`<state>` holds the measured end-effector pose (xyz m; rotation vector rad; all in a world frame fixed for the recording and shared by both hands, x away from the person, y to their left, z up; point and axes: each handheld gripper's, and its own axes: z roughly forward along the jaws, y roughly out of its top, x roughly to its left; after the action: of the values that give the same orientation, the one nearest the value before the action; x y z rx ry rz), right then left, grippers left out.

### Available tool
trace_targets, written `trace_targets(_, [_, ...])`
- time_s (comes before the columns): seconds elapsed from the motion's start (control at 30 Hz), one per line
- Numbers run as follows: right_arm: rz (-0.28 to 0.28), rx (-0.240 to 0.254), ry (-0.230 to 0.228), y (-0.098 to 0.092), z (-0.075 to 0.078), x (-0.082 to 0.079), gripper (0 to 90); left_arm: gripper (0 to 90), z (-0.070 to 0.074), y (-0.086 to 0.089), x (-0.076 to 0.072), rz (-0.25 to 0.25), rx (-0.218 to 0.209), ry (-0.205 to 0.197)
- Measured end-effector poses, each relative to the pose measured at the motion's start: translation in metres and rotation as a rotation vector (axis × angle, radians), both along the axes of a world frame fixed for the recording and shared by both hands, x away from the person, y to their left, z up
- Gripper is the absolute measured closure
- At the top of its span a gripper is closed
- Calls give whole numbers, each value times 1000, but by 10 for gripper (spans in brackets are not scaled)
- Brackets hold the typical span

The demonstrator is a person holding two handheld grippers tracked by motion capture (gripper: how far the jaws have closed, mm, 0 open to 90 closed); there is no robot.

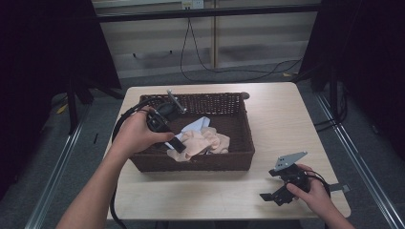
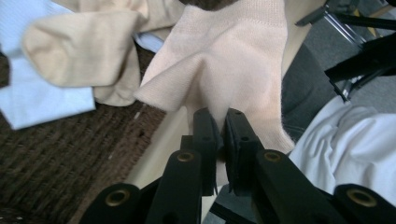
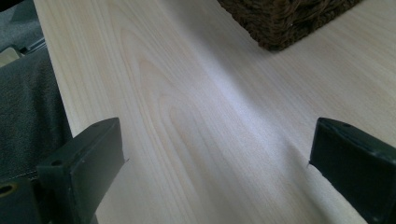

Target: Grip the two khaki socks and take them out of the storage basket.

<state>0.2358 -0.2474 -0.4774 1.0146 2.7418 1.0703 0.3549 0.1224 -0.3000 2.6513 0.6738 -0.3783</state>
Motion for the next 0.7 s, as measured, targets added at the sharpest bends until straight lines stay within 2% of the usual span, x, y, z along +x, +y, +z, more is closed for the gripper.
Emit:
trace_targets(0.07, [0, -1, 0, 0, 0, 0, 22, 843, -3, -1, -2, -13, -3, 10])
trace_targets(0.33, [1, 0, -2, -1, 0, 0, 22, 842, -15, -6, -15, -33, -15, 3])
trace_targets(0.57, [2, -1, 0, 0, 0, 0, 22, 841, -31, -12, -27, -74, 0, -16])
trace_targets(0.63, [6, -3, 0, 0, 0, 0, 22, 841, -33, -13, -30, -76, -15, -14])
trace_targets(0.67, [6, -4, -1, 0, 0, 0, 22, 841, -34, -14, -30, -94, -15, -17])
trace_targets(0.7, [10, -5, -1, 0, 0, 0, 22, 841, -35, -15, -32, -87, -14, -14])
